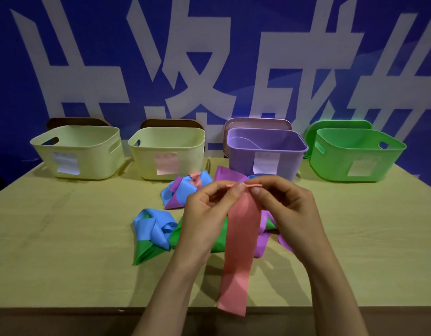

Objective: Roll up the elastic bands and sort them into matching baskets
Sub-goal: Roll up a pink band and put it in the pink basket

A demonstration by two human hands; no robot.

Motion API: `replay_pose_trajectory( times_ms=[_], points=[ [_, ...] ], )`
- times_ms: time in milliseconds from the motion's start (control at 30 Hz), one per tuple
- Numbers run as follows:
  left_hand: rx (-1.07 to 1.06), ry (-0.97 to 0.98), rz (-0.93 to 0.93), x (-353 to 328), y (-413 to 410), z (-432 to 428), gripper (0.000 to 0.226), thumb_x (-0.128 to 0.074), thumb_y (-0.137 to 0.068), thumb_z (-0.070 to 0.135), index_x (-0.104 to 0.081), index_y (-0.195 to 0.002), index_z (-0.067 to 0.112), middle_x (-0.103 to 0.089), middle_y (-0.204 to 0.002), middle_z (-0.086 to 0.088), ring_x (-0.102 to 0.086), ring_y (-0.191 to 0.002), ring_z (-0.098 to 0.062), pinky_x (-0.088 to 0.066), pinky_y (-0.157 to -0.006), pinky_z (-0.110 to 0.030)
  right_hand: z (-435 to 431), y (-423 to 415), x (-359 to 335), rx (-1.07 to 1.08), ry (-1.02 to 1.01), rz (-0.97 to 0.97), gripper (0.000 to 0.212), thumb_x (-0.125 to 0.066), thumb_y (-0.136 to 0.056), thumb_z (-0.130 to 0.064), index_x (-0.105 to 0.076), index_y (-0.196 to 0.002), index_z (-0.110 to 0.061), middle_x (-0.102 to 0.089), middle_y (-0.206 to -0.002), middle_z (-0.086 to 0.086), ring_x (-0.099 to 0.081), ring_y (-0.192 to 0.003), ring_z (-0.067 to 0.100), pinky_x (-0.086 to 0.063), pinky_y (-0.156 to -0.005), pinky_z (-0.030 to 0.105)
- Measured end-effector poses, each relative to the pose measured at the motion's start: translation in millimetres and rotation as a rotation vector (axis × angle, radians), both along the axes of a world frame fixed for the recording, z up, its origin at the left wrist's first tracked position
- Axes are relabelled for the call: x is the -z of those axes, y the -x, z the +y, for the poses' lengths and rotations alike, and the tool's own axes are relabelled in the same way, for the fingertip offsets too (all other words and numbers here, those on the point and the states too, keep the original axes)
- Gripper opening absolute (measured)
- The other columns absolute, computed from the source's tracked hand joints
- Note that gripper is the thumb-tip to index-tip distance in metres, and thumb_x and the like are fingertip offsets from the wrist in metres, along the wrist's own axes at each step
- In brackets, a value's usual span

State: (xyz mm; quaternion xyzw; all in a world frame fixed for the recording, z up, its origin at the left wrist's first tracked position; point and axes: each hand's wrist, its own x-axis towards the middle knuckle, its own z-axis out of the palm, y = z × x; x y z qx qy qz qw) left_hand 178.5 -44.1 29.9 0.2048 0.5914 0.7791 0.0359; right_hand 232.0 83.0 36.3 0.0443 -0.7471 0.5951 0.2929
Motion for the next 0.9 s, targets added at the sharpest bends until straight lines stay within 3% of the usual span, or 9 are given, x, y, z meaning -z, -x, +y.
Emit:
replay_pose_trajectory(
  times_ms=[100,200,267,367,433,567,700,800,900],
  points=[
    [0.006,0.007,0.008,0,-1,0,0.024,-0.068,-0.073,0.03,-0.073,-0.087,0.011,-0.074,-0.086,-0.004,-0.066,-0.085,-0.012,-0.051,-0.086,-0.03,0,-6,-7,-0.026,-0.006,-0.041,0.013,-0.067,-0.085,-0.013,-0.073,-0.095,-0.019,-0.074,-0.089,-0.003,-0.066,-0.084,0.007,-0.054,-0.076,0.027],
    [-0.025,0.035,0.068,-4,-2,1,0.017,-0.067,-0.071,0.031,-0.073,-0.081,0.019,-0.074,-0.081,0.003,-0.065,-0.08,-0.006,-0.051,-0.079,-0.02,-1,-7,-12,-0.005,0.022,-0.059,0.018,-0.07,-0.079,-0.033,-0.074,-0.092,-0.022,-0.074,-0.085,-0.002,-0.067,-0.083,0.01,-0.055,-0.08,0.034],
    [-0.029,0.043,0.09,-6,-2,1,0.017,-0.067,-0.07,0.033,-0.073,-0.08,0.02,-0.073,-0.08,0.004,-0.065,-0.08,-0.008,-0.052,-0.079,-0.023,0,-5,-14,0.015,0.016,-0.076,0.019,-0.067,-0.079,-0.035,-0.075,-0.086,-0.02,-0.074,-0.079,-0.001,-0.066,-0.076,0.01,-0.055,-0.078,0.037],
    [-0.015,0.077,0.099,-7,-1,-1,0.019,-0.068,-0.071,0.033,-0.074,-0.082,0.02,-0.074,-0.082,0.001,-0.066,-0.081,-0.011,-0.052,-0.081,-0.027,1,-3,-15,0.042,0.008,-0.066,0.011,-0.066,-0.082,-0.024,-0.074,-0.078,-0.018,-0.072,-0.072,0.001,-0.062,-0.065,0.006,-0.054,-0.069,0.028],
    [-0.011,0.085,0.077,-7,2,-3,0.014,-0.069,-0.069,0.032,-0.075,-0.078,0.023,-0.074,-0.08,0.002,-0.065,-0.078,-0.008,-0.052,-0.077,-0.022,0,-2,-14,0.047,0.014,-0.059,0.011,-0.066,-0.083,-0.015,-0.074,-0.077,-0.019,-0.072,-0.071,-0.001,-0.062,-0.062,0.004,-0.054,-0.066,0.024],
    [0.032,0.077,-0.007,-5,8,-6,0.015,-0.07,-0.064,0.035,-0.076,-0.072,0.024,-0.072,-0.075,0.003,-0.064,-0.074,-0.006,-0.05,-0.072,-0.018,-2,1,-12,0.03,-0.002,-0.05,0.008,-0.068,-0.08,-0.021,-0.075,-0.078,-0.023,-0.073,-0.074,-0.003,-0.063,-0.069,0.007,-0.054,-0.071,0.031],
    [0.114,0.033,-0.064,0,11,-9,0.024,-0.071,-0.063,0.034,-0.075,-0.079,0.016,-0.073,-0.087,-0.006,-0.065,-0.085,-0.014,-0.051,-0.081,-0.025,-1,1,-12,0.019,-0.059,-0.035,0.019,-0.07,-0.081,-0.005,-0.073,-0.081,-0.024,-0.074,-0.078,-0.01,-0.067,-0.077,0.005,-0.053,-0.075,0.023],
    [0.158,0.057,-0.029,0,13,-15,0.024,-0.069,-0.07,0.026,-0.073,-0.087,0.01,-0.072,-0.095,-0.009,-0.065,-0.092,-0.015,-0.052,-0.083,-0.023,0,2,-13,0.004,-0.043,-0.036,0.023,-0.071,-0.078,-0.001,-0.073,-0.081,-0.024,-0.073,-0.078,-0.011,-0.067,-0.077,0.004,-0.051,-0.073,0.017],
    [0.172,0.088,0.006,-1,14,-17,0.02,-0.071,-0.074,0.026,-0.073,-0.089,0.013,-0.071,-0.099,-0.011,-0.064,-0.096,-0.018,-0.049,-0.091,-0.03,0,3,-14,-0.009,-0.03,-0.049,0.026,-0.072,-0.076,0.002,-0.073,-0.08,-0.024,-0.073,-0.078,-0.013,-0.066,-0.075,0.003,-0.049,-0.071,0.014]
  ],
)
